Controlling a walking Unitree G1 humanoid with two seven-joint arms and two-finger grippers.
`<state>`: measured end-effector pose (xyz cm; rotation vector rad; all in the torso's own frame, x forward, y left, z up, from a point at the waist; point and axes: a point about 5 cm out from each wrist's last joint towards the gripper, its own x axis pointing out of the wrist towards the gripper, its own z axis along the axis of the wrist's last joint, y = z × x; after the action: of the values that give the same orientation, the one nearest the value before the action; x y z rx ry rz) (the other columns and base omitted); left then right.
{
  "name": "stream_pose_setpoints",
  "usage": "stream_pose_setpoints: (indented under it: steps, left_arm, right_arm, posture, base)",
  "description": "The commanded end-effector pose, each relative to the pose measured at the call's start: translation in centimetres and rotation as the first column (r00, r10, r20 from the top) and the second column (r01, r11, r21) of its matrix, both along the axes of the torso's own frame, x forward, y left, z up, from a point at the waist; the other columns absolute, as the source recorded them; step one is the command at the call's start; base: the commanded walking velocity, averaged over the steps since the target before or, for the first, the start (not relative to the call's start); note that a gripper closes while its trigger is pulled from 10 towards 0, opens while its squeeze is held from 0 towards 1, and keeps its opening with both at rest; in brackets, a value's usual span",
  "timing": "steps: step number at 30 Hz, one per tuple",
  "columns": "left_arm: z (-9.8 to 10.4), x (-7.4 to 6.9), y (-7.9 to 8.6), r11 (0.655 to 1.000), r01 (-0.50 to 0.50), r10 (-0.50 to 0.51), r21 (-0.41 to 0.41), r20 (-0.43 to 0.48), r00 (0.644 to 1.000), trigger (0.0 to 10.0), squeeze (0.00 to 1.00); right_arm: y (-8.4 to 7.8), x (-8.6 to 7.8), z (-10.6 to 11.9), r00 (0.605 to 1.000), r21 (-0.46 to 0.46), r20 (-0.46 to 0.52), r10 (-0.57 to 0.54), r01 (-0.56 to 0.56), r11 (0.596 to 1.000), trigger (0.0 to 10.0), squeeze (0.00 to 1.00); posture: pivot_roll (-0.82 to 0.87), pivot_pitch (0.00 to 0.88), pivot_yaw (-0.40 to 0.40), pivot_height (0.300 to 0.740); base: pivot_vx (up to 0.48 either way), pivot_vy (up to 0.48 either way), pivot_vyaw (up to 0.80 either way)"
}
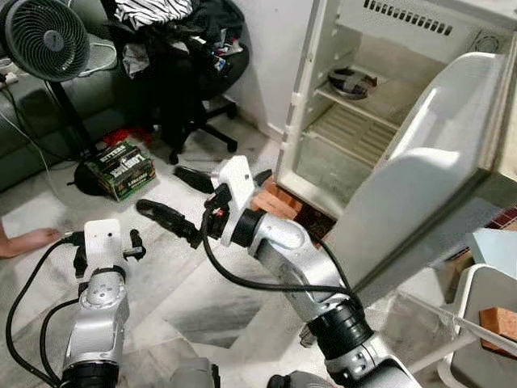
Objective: Restocking fridge
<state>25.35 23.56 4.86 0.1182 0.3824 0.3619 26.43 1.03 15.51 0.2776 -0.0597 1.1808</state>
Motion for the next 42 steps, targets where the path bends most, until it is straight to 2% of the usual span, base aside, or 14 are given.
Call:
stream_pose_setpoints:
  steps: [1, 7, 10, 12, 13, 14, 15, 17, 18, 19, 22, 23, 26, 42]
  left_arm:
    - [-0.4, -0.3, 0.0, 1.000, -0.005, 0.005, -0.017, -0.006, 1.000, 10.0, 0.00]
    - [-0.2, 0.2, -1.0, 0.998, 0.032, -0.030, -0.058, 0.029, 0.999, 10.0, 0.00]
    - [0.3, 0.2, -1.3, 0.996, 0.084, -0.082, -0.034, 0.060, 0.995, 10.0, 0.00]
    - [0.3, 0.2, -1.4, 0.995, 0.089, -0.087, -0.040, 0.064, 0.994, 10.0, 0.00]
    - [0.4, 0.2, -1.8, 0.992, 0.106, -0.101, -0.061, 0.080, 0.992, 10.0, 0.00]
    - [0.4, 0.2, -1.8, 0.992, 0.106, -0.101, -0.061, 0.080, 0.992, 10.0, 0.00]
    - [0.5, 0.1, -2.0, 0.990, 0.121, -0.115, -0.067, 0.087, 0.990, 10.0, 0.00]
    - [0.8, 0.1, -3.1, 0.979, 0.198, -0.192, -0.051, 0.108, 0.975, 10.0, 0.00]
    - [0.8, 0.1, -3.1, 0.979, 0.198, -0.192, -0.051, 0.108, 0.975, 10.0, 0.00]
    - [0.6, -0.2, -3.2, 0.978, 0.203, -0.197, -0.055, 0.092, 0.976, 10.0, 0.00]
    - [0.3, -0.5, -3.5, 0.976, 0.209, -0.203, -0.067, 0.082, 0.976, 10.0, 0.00]
    - [0.2, -0.6, -3.7, 0.973, 0.219, -0.214, -0.065, 0.083, 0.973, 10.0, 0.00]
    - [0.2, -0.5, -3.7, 0.973, 0.222, -0.217, -0.063, 0.083, 0.973, 10.0, 0.00]
    - [0.4, -0.2, -3.9, 0.972, 0.225, -0.219, -0.066, 0.088, 0.972, 10.0, 0.00]
  right_arm:
    - [-2.0, 0.2, -1.9, 0.997, -0.055, -0.048, -0.056, 0.054, 0.997, 10.0, 0.00]
    - [-7.0, 0.5, -4.2, 0.976, -0.155, -0.067, -0.206, 0.194, 0.969, 10.0, 0.00]
    - [-9.5, -0.1, -5.0, 0.958, -0.204, -0.076, -0.276, 0.256, 0.945, 10.0, 0.00]
    - [-10.1, -0.3, -5.2, 0.951, -0.216, -0.081, -0.298, 0.275, 0.937, 10.0, 0.00]
    - [-11.5, -0.8, -5.6, 0.932, -0.235, -0.091, -0.352, 0.324, 0.917, 10.0, 0.00]
    - [-11.5, -0.8, -5.6, 0.932, -0.235, -0.091, -0.352, 0.324, 0.917, 10.0, 0.00]
    - [-12.3, -1.1, -5.8, 0.917, -0.250, -0.083, -0.389, 0.359, 0.899, 10.0, 0.00]
    - [-14.7, -1.8, -6.7, 0.825, -0.296, -0.069, -0.562, 0.521, 0.801, 10.0, 0.00]
    - [-14.7, -1.8, -6.7, 0.825, -0.296, -0.069, -0.562, 0.521, 0.801, 10.0, 0.00]
    - [-15.2, -1.9, -6.8, 0.783, -0.304, -0.045, -0.621, 0.581, 0.755, 10.0, 0.00]
    - [-15.7, -2.0, -6.8, 0.740, -0.299, -0.049, -0.671, 0.630, 0.717, 10.0, 0.00]
    - [-16.2, -2.0, -6.9, 0.700, -0.302, -0.043, -0.713, 0.671, 0.677, 10.0, 0.00]
    - [-16.5, -1.9, -7.0, 0.669, -0.304, -0.049, -0.742, 0.698, 0.649, 10.0, 0.00]
    - [-16.5, -1.1, -6.9, 0.637, -0.312, -0.030, -0.771, 0.726, 0.612, 10.0, 0.00]
  posture:
    - [0.14, 0.000, -0.045, 0.740]
    - [0.13, 0.000, -0.040, 0.740]
    - [0.12, 0.000, -0.040, 0.740]
    - [0.12, 0.000, -0.039, 0.740]
    - [0.12, 0.000, -0.037, 0.740]
    - [0.12, 0.000, -0.037, 0.740]
    - [0.12, 0.000, -0.038, 0.740]
    - [0.12, 0.002, -0.039, 0.740]
    - [0.12, 0.002, -0.039, 0.740]
    - [0.12, 0.006, -0.031, 0.740]
    - [0.11, 0.007, -0.022, 0.740]
    - [0.11, 0.007, -0.022, 0.740]
    - [0.10, 0.006, -0.019, 0.740]
    - [0.11, 0.004, -0.028, 0.740]
  base:
    - [0.000, 0.000, 0.00]
    - [0.000, 0.000, 0.00]
    - [0.000, 0.000, 0.00]
    - [0.000, 0.000, 0.00]
    - [0.000, 0.000, 0.00]
    - [0.000, 0.000, 0.00]
    - [0.000, 0.000, 0.00]
    - [0.000, 0.000, 0.00]
    - [0.000, 0.000, 0.00]
    - [0.000, 0.000, 0.00]
    - [-0.177, 0.000, 0.00]
    - [-0.307, 0.000, 0.00]
    - [-0.307, 0.000, 0.00]
    - [-0.359, 0.000, 0.00]
